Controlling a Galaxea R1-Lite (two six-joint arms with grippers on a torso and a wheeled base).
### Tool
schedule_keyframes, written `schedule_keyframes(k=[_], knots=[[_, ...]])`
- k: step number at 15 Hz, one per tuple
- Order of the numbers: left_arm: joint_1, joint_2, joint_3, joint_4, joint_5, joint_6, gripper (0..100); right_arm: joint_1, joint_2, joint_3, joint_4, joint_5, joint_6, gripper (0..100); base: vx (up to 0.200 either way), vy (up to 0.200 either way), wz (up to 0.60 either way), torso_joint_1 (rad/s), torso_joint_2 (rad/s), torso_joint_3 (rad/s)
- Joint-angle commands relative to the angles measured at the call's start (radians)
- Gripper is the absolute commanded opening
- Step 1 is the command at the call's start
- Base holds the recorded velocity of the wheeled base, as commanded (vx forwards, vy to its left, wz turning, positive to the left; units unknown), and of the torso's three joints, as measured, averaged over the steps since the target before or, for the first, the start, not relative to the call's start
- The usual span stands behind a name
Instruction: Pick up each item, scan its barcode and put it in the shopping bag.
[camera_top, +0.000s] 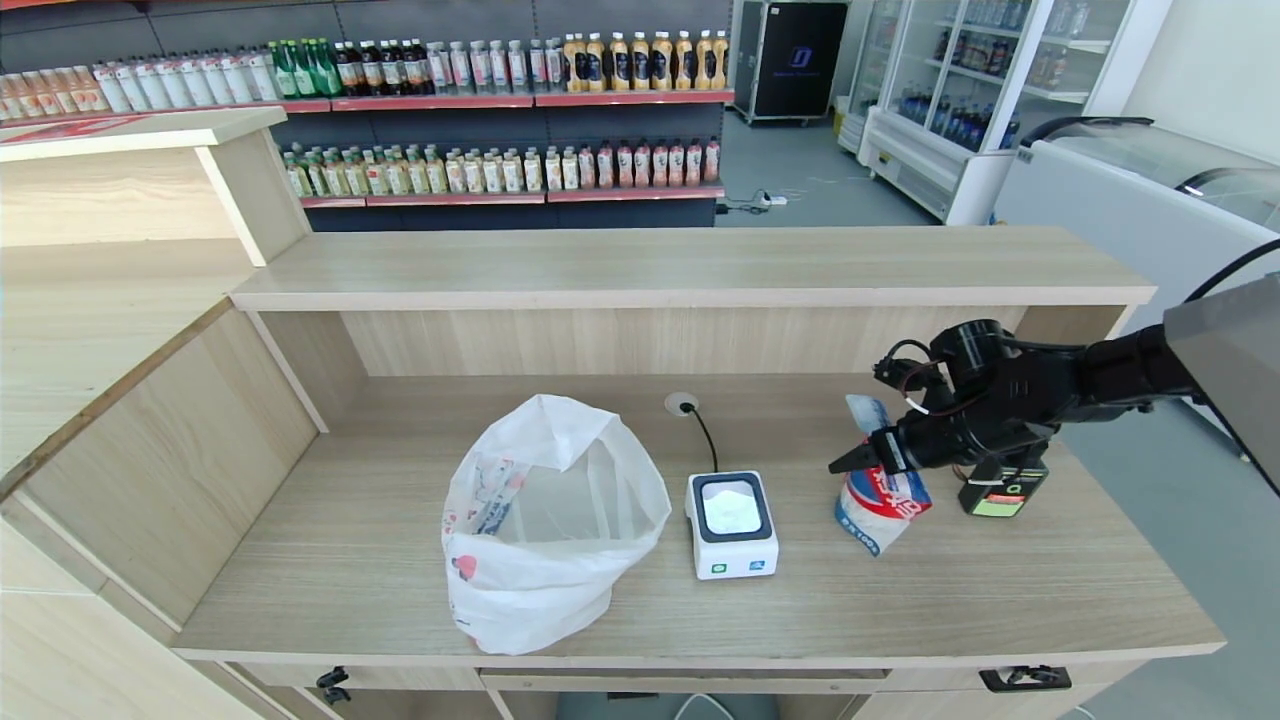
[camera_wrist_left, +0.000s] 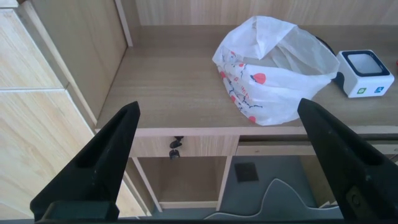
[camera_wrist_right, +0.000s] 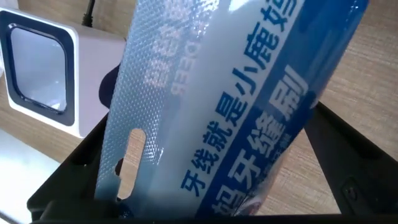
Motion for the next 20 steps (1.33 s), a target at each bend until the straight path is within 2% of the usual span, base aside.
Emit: schedule_keyframes(k=[1,3,6,7,13,16,17,20], knots=[[0.000,0.000,0.000,0.000,0.000,0.000,100,0.000,0.026,-0.019,-0.001,0.018,-0.002,100,0.000,0.000,0.00,0.000,0.00,0.000],[0.000,0.000,0.000,0.000,0.000,0.000,100,0.000,0.042,-0.025,-0.014,0.062,-0.001,100,0.000,0.000,0.00,0.000,0.00,0.000],[0.000,0.000,0.000,0.000,0.000,0.000,100,0.000,0.054,-0.022,-0.014,0.067,-0.015,100,0.000,0.000,0.00,0.000,0.00,0.000],[0.000,0.000,0.000,0.000,0.000,0.000,100,0.000,0.062,-0.021,-0.014,0.064,-0.027,0,0.000,0.000,0.00,0.000,0.00,0.000],[0.000,0.000,0.000,0.000,0.000,0.000,100,-0.020,0.045,-0.004,-0.010,0.061,-0.120,0,0.000,0.000,0.00,0.000,0.00,0.000],[0.000,0.000,0.000,0.000,0.000,0.000,100,-0.046,-0.050,0.056,-0.014,0.067,-0.257,0,0.000,0.000,0.00,0.000,0.00,0.000],[0.000,0.000,0.000,0.000,0.000,0.000,100,-0.066,-0.150,0.105,-0.012,0.068,-0.357,0,0.000,0.000,0.00,0.000,0.00,0.000],[0.000,0.000,0.000,0.000,0.000,0.000,100,-0.095,-0.411,0.200,-0.014,0.076,-0.538,0,0.000,0.000,0.00,0.000,0.00,0.000]])
